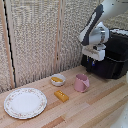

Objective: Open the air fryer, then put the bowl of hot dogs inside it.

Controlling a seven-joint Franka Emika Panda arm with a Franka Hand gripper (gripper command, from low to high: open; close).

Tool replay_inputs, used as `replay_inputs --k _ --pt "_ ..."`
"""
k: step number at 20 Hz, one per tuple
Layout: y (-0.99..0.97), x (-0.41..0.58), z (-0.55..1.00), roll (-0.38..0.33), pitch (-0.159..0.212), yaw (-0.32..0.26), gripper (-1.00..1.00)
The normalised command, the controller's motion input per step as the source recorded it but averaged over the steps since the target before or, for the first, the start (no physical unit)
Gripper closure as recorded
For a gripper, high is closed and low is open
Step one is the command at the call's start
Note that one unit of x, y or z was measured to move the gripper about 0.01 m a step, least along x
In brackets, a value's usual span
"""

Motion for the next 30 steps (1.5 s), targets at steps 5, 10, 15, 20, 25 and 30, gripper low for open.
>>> replay_inputs --k 5,10,15,20,25,30 --pt "0.91 -0.407 0.18 0.059 -0.145 0.000 1.00" --pt "0.93 -0.351 0.12 0.047 -0.148 0.000 1.00" --pt "0.97 -0.238 0.01 0.011 -0.146 0.000 1.00" --pt "0.76 0.059 -0.32 0.000 -0.037 -0.025 1.00" --pt "0.40 0.188 -0.39 0.000 0.012 -0.048 1.00" --pt "0.09 0.110 -0.16 -0.008 0.073 -0.022 1.00"
